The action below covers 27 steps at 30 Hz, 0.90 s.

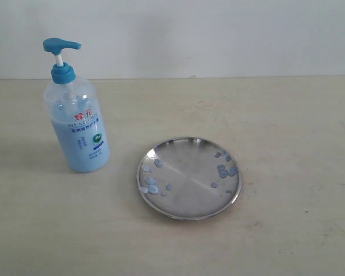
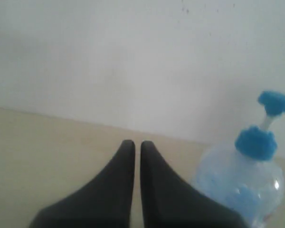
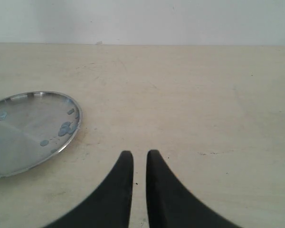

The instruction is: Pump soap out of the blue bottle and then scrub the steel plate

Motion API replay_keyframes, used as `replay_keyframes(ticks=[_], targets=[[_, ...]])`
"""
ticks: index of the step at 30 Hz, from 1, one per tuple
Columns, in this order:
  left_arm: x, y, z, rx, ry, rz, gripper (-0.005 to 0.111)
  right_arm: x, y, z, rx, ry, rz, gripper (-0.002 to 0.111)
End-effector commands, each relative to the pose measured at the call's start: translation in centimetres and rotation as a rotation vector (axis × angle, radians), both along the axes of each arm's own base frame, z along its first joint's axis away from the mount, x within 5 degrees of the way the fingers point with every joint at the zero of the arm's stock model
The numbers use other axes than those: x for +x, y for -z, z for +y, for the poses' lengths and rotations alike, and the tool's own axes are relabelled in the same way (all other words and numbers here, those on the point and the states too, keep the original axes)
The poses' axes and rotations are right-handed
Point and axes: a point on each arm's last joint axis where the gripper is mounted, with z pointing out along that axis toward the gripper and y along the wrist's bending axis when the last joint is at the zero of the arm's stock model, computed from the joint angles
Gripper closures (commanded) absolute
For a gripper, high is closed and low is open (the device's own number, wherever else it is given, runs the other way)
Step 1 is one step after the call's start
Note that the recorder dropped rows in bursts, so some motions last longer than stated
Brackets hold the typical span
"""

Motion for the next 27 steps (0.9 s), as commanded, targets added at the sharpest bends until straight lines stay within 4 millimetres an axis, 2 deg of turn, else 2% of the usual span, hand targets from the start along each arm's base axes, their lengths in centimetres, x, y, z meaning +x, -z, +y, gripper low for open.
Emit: replay_keyframes(ticks=[1,4,7,8,10,11,13,15,16,17,21,27], targets=[[-0.7,5.0,-2.9,0.014,0.235,0.073,0.102,0.0,-0.2,0.0,-0.006,-0.001,-0.021,0.109],[-0.4,5.9,-3.7,0.073,0.315,0.021,0.102,0.0,-0.2,0.0,-0.006,-0.001,-0.021,0.109],[1.1,7.1,-4.0,0.103,0.322,0.056,0.101,0.0,-0.2,0.0,-0.006,-0.001,-0.021,0.109],[1.7,7.4,-4.0,0.108,0.323,0.071,0.097,0.0,-0.2,0.0,-0.006,-0.001,-0.021,0.109],[3.0,8.3,-4.2,0.110,0.325,0.103,0.083,0.0,-0.2,0.0,-0.006,-0.001,-0.021,0.109],[3.6,8.6,-4.3,0.110,0.325,0.109,0.071,0.0,-0.2,0.0,-0.006,-0.001,-0.021,0.109],[4.6,9.1,-4.4,0.105,0.325,0.122,0.047,0.0,-0.2,0.0,-0.006,-0.001,-0.021,0.109],[5.5,9.7,-4.6,0.078,0.322,0.136,0.013,0.0,-0.2,0.0,-0.006,-0.001,-0.021,0.109],[6.0,9.8,-4.6,0.078,0.322,0.133,0.001,0.0,-0.2,0.0,-0.006,-0.001,-0.021,0.109],[6.5,10.0,-4.7,0.073,0.322,0.134,-0.003,0.0,-0.2,0.0,-0.006,-0.001,-0.021,0.109],[7.6,10.0,-5.1,0.068,0.349,0.116,-0.003,0.0,-0.2,0.0,-0.006,-0.001,-0.021,0.109],[6.8,10.0,-6.9,0.110,0.569,0.109,-0.003,0.0,-0.2,0.0,-0.006,-0.001,-0.021,0.109]])
